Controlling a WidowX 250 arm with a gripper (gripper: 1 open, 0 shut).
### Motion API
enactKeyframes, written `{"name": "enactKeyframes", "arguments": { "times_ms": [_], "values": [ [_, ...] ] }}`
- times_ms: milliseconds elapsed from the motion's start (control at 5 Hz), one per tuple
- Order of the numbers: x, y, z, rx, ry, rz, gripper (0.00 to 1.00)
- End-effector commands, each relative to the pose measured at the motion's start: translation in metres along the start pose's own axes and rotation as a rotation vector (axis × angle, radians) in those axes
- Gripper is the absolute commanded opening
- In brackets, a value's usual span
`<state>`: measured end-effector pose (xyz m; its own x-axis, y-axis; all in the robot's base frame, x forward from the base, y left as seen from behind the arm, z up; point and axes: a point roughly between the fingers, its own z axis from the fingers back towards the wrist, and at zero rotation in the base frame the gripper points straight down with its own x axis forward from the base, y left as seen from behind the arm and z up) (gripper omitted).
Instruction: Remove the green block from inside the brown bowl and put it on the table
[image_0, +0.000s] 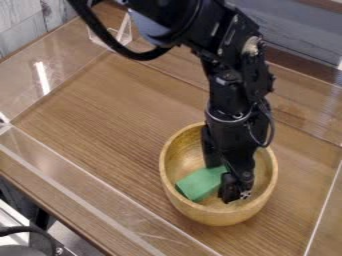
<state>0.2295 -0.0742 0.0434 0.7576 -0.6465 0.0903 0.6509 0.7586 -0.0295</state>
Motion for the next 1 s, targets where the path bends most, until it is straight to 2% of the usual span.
{"name": "enactKeyframes", "arguments": {
  "times_ms": [0,200,400,800],
  "values": [
    [0.0011,0.0037,-0.0039,0.004,-0.01,0.009,1.0],
    [0.001,0.0046,-0.008,0.004,-0.01,0.013,1.0],
    [0.0019,0.005,-0.0098,0.0,-0.016,0.017,0.0],
    [0.0028,0.0053,-0.0119,-0.014,-0.022,0.022,0.0]
  ]
}}
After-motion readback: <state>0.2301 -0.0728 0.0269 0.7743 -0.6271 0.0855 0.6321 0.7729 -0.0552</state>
